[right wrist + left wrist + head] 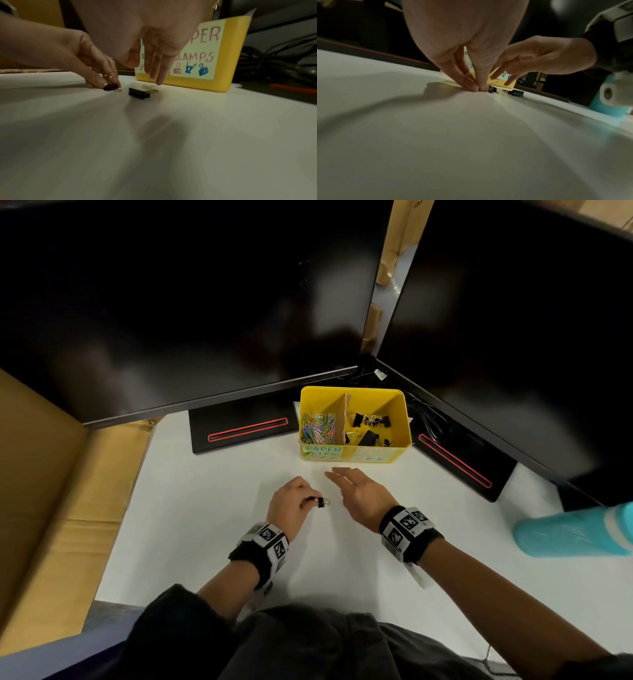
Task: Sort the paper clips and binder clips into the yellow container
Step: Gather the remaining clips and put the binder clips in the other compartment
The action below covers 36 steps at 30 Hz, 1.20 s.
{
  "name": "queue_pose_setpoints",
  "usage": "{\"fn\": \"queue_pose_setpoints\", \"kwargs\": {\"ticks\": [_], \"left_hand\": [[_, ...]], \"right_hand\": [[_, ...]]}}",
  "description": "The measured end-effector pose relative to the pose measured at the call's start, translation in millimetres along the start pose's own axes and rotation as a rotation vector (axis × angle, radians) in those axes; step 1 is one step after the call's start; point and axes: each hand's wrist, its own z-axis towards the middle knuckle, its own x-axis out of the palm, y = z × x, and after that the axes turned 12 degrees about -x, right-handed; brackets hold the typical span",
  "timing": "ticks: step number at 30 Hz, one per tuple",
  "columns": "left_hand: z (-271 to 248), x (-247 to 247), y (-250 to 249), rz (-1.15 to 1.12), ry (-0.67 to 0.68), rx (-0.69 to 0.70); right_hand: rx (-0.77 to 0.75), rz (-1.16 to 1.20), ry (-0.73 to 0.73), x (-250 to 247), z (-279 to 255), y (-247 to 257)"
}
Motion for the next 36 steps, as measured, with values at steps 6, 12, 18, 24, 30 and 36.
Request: {"fn": "queue_pose_setpoints", "kwargs": {"ticks": [6,12,18,24,30,36], "left_hand": [[-14,11,-2,-0.169,-0.070,-0.080],[-19,8,2,-0.232,-0.131,-0.076],[-18,11,-3,-0.316,-0.127,-0.131],[-24,-2,-4,-0.450,-0.333,-0.217],[-4,-25,-72,-0.286,-0.427,0.043],[49,-26,-134,-0.317,-0.377,0.160]], "right_hand": [[0.083,0.106,0.011,6,7,14],[0.208,0.234,-0.096,16,-6,16],[0.277,0.352,-0.056,17,-6,29],[0.247,0.172,-0.053,17,-12,30],[0.307,0.225,-0.090,19,-33,17],[0.178,0.167,-0.057,24,-47,18]]}}
